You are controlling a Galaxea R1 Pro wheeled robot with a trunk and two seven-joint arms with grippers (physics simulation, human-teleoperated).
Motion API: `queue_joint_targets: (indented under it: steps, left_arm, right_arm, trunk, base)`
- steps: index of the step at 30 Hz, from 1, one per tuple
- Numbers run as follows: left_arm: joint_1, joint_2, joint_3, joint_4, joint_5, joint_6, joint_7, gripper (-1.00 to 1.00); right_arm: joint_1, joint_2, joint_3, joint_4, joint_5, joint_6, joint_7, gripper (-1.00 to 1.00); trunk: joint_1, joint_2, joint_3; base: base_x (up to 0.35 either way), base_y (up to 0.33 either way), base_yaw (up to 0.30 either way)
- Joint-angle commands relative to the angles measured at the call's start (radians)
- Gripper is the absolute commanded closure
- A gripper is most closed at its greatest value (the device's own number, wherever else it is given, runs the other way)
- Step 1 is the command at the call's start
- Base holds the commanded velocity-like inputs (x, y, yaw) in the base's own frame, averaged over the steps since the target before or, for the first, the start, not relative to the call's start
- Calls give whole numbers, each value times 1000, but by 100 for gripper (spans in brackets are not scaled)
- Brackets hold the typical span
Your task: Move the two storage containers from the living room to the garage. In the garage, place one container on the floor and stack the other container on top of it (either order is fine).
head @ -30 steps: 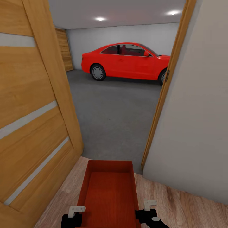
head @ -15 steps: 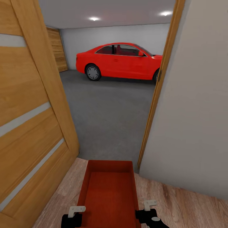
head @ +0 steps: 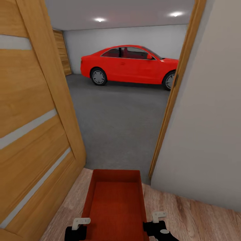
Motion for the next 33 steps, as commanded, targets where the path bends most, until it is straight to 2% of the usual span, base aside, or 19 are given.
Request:
queue_joint_targets:
  steps: [1,8,20,33]
  left_arm:
    - [-1,1,5,-1,-2,-3,14,100]
    - [-1,1,5,-1,-2,-3,14,100]
    - [-1,1,5,-1,-2,-3,14,100]
    - [-1,1,5,-1,-2,-3,14,100]
  right_arm:
    - [-1,-1,5,1,4,-2,-10,100]
    - [-1,-1,5,1,4,-2,-10,100]
    - [-1,-1,5,1,4,-2,-10,100]
    - [-1,-1,5,1,4,-2,-10,100]
  trunk:
    - [0,0,-1]
    - [0,0,-1]
    - [0,0,-1]
    - [0,0,3]
  base:
    - [86,124,0]
    - [90,161,0]
    - [8,15,-9]
    - [0,0,-183]
